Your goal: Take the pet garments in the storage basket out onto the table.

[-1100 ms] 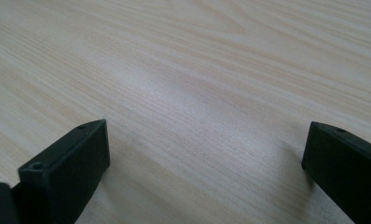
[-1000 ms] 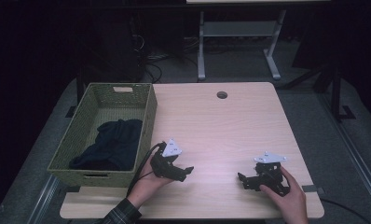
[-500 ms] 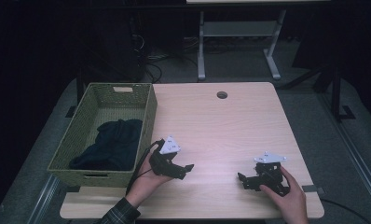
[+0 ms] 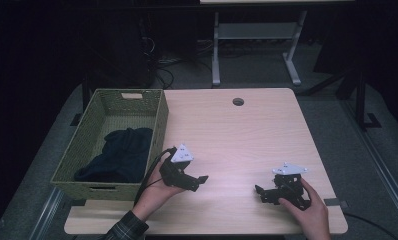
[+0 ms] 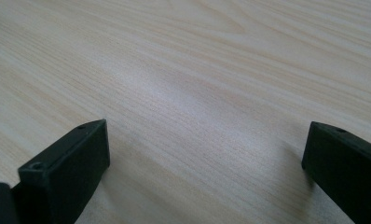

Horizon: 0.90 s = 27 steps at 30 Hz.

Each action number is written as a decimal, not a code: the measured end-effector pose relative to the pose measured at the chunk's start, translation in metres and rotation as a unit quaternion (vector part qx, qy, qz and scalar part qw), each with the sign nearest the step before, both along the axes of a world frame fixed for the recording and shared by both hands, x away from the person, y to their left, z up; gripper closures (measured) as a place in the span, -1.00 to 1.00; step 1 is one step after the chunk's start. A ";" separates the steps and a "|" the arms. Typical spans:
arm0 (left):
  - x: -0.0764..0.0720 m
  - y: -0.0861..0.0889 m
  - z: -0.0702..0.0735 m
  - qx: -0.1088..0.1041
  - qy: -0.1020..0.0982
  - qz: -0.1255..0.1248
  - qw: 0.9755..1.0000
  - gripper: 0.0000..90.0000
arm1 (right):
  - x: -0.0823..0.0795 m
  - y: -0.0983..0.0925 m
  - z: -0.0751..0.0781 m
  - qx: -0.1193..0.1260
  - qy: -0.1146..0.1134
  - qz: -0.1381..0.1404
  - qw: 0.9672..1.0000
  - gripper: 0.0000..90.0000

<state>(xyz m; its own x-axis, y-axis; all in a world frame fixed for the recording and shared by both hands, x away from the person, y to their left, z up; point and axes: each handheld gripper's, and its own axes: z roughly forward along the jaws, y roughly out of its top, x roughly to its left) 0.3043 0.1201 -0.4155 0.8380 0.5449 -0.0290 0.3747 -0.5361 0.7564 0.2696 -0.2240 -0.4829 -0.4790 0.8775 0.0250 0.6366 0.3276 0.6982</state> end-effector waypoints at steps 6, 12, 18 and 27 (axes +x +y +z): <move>0.001 0.000 0.005 -0.007 0.004 -0.004 1.000 -0.70 | 0.000 0.000 0.000 0.000 0.000 0.000 1.000 -0.99; 0.002 0.001 0.013 -0.014 0.000 -0.003 1.000 -0.70 | 0.000 0.000 0.000 0.000 0.000 0.000 1.000 -0.99; 0.003 0.002 0.018 -0.018 0.001 -0.007 1.000 -0.70 | 0.000 0.000 0.000 0.000 0.000 0.000 1.000 -0.99; 0.005 0.002 0.025 -0.022 0.002 -0.011 1.000 -0.70 | 0.000 0.000 0.000 0.000 0.000 0.000 1.000 -0.99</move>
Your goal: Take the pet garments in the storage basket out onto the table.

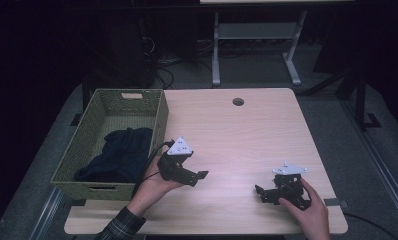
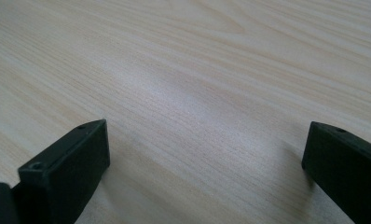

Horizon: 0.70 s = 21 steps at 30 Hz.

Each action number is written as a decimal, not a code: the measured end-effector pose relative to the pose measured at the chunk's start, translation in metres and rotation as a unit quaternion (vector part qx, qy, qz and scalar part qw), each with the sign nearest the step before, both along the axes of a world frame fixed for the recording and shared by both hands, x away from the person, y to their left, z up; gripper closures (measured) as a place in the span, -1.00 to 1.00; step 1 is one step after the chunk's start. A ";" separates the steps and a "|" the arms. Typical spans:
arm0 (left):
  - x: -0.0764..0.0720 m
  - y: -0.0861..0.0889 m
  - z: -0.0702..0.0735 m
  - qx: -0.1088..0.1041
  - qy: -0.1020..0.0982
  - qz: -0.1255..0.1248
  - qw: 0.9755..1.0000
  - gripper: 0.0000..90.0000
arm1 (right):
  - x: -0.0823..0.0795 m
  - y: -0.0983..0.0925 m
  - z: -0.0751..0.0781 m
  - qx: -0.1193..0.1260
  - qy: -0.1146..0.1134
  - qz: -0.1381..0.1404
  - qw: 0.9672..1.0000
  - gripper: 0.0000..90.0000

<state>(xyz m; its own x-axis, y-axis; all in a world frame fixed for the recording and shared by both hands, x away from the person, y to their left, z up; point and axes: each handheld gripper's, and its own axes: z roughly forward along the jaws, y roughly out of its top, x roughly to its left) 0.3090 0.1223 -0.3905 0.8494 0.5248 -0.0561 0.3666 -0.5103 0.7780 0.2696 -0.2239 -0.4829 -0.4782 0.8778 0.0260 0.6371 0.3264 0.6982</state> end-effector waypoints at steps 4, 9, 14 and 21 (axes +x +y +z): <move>0.002 0.001 0.006 -0.003 -0.004 0.000 1.000 -0.70 | 0.000 0.000 0.000 0.000 0.000 0.000 1.000 -0.99; 0.004 0.004 0.011 -0.008 -0.007 0.003 1.000 -0.70 | 0.000 0.000 0.000 0.000 0.000 0.000 1.000 -0.99; 0.006 0.007 0.014 -0.009 -0.009 0.005 1.000 -0.70 | 0.000 0.000 0.000 0.000 0.000 0.000 1.000 -0.99; 0.010 0.014 0.022 -0.016 -0.010 0.008 1.000 -0.70 | 0.000 0.000 0.000 0.000 0.000 0.000 1.000 -0.99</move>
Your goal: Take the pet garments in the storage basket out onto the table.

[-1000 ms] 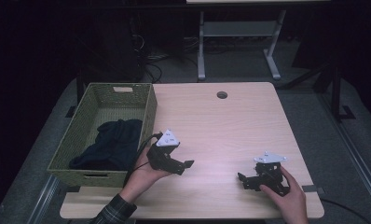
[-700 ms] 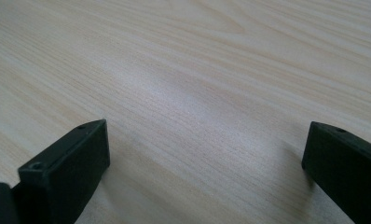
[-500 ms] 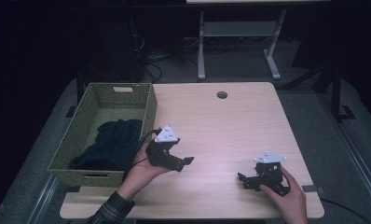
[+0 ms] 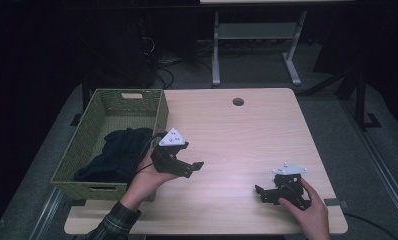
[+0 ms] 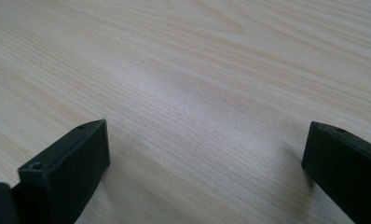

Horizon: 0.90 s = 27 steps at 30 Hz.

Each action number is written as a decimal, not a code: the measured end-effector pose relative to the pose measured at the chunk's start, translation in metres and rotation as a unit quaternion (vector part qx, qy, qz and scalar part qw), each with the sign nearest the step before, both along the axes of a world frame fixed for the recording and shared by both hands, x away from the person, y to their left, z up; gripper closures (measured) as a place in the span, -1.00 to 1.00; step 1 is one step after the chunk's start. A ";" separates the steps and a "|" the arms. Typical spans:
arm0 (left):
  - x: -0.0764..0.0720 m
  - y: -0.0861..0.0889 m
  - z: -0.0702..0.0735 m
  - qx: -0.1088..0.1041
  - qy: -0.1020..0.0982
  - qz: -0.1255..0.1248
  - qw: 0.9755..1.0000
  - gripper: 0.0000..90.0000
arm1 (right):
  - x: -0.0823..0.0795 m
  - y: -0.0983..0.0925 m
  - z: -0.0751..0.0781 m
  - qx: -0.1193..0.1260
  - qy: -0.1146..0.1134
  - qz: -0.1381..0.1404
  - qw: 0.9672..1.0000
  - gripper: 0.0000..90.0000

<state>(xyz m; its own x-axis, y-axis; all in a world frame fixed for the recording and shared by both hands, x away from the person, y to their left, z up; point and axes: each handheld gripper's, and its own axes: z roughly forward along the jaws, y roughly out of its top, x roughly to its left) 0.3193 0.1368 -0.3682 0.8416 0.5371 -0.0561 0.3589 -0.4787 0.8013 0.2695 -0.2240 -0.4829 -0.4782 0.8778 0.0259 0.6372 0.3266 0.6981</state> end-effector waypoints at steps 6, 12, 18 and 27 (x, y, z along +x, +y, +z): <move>0.004 0.006 0.006 -0.003 0.004 0.003 1.000 -0.69 | 0.000 0.000 0.000 0.000 0.000 0.000 1.000 -0.99; 0.008 0.013 0.011 -0.002 0.002 0.007 1.000 -0.69 | 0.000 0.000 0.000 0.000 0.000 0.000 1.000 -0.99; 0.010 0.021 0.016 -0.011 0.002 0.012 1.000 -0.69 | 0.000 0.000 0.000 0.000 -0.001 0.001 1.000 -0.99; 0.012 0.035 0.020 -0.013 0.000 0.019 1.000 -0.69 | 0.000 0.000 0.000 0.000 0.000 0.000 1.000 -0.99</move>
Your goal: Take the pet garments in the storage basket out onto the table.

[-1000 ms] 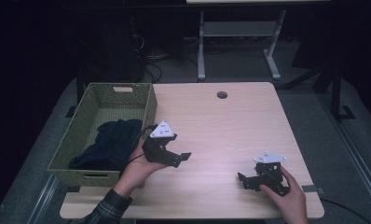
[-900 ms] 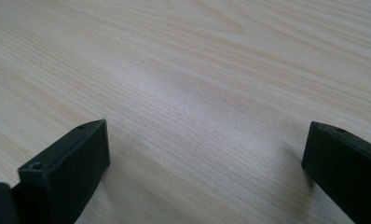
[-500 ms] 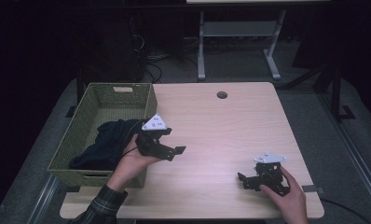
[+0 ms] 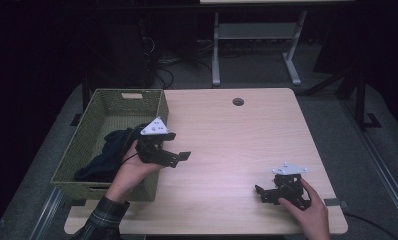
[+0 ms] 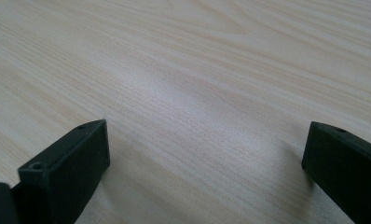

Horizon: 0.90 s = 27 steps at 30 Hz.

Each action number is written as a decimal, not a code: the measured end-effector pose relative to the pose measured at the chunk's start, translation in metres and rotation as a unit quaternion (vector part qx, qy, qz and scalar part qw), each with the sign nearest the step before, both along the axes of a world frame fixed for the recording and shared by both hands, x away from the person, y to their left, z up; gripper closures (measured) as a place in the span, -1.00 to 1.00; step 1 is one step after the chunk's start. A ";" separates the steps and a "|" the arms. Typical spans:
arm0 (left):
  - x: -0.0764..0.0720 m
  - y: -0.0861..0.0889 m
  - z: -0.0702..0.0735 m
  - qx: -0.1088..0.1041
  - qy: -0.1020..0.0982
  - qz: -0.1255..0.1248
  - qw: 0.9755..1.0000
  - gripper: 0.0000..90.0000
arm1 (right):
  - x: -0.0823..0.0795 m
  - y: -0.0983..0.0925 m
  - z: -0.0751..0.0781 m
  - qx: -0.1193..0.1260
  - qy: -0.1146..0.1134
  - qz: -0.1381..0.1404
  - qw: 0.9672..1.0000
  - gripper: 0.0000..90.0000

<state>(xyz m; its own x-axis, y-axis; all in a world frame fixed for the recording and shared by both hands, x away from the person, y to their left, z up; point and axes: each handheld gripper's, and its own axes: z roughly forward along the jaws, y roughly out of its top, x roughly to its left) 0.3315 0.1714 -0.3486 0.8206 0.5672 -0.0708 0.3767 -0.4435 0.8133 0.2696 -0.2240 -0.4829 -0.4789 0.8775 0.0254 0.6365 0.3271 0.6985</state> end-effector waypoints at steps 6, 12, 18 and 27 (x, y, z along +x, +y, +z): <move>0.001 0.010 0.001 -0.002 -0.001 0.003 1.000 -0.69 | 0.000 0.000 0.000 0.000 0.000 0.000 1.000 -0.99; 0.002 0.020 0.005 -0.004 -0.005 0.016 1.000 -0.69 | 0.000 0.000 0.000 0.000 0.000 0.000 1.000 -0.99; 0.004 0.029 0.005 -0.002 -0.005 0.026 1.000 -0.68 | 0.000 0.000 0.000 0.000 0.000 0.000 1.000 -0.99; 0.007 0.045 0.006 -0.002 -0.005 0.043 0.999 -0.68 | 0.000 0.000 0.000 0.000 0.000 0.000 1.000 -0.99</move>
<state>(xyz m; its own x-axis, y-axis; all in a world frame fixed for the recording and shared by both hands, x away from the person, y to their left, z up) 0.3389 0.2164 -0.3425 0.7690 0.6359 -0.0656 0.4062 -0.4069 0.8182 0.2696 -0.2240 -0.4829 -0.4791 0.8774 0.0254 0.6364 0.3274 0.6984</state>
